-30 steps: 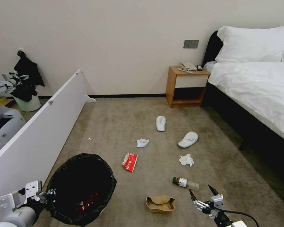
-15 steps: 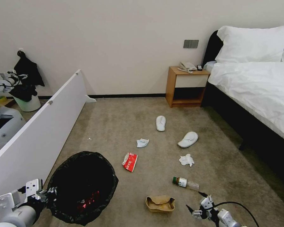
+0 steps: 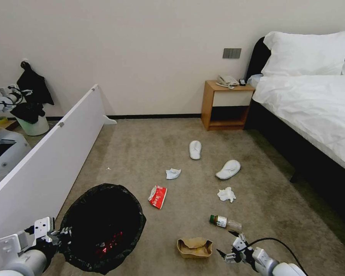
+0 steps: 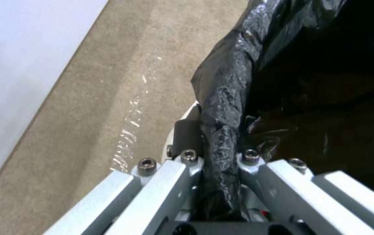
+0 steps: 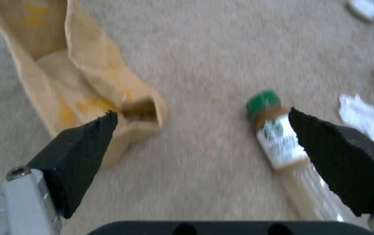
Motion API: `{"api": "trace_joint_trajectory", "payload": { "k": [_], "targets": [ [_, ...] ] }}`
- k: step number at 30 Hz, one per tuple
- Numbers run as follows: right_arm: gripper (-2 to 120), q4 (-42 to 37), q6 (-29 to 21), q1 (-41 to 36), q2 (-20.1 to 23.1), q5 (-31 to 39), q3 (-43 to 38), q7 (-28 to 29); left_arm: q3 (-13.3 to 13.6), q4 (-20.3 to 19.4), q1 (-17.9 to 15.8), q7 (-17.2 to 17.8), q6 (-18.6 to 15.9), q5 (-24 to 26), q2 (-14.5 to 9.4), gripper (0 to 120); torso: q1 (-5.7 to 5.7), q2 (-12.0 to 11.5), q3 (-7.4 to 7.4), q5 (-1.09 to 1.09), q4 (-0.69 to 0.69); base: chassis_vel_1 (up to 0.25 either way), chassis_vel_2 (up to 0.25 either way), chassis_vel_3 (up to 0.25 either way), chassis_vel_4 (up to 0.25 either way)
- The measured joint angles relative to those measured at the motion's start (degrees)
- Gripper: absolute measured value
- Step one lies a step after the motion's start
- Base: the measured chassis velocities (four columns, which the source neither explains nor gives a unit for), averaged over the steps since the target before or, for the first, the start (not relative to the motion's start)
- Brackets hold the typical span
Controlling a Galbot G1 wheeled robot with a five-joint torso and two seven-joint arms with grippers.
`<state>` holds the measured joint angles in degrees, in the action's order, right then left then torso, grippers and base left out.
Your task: Pick up the trash bin, then pick up the garbage from the floor and place it into the trash bin.
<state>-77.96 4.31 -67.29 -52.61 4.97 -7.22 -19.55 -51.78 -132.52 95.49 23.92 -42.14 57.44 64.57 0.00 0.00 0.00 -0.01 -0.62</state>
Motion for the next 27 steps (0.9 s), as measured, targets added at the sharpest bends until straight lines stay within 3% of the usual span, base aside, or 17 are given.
{"api": "trace_joint_trajectory", "payload": {
  "k": [7, 27],
  "targets": [
    [100, 1.6, 1.3, 5.8, -1.7, -2.6, 6.4, -1.4, 0.6, -0.4, -0.2, 0.2, 0.0, -0.1, -0.4, 2, 0.0, 0.0, 0.0, 0.0, -0.01, 0.0, 0.0, 0.0, 0.0],
    [100, 2.7, 6.5, 9.4, -3.1, 3.9, 14.8, -11.8, 0.5, -1.2, -0.1, 0.3, 0.0, -0.1, -0.4, 2, 0.0, 0.0, 0.0, 0.0, 0.0, 0.0, 0.0, 0.0, 0.0]
  ]
}}
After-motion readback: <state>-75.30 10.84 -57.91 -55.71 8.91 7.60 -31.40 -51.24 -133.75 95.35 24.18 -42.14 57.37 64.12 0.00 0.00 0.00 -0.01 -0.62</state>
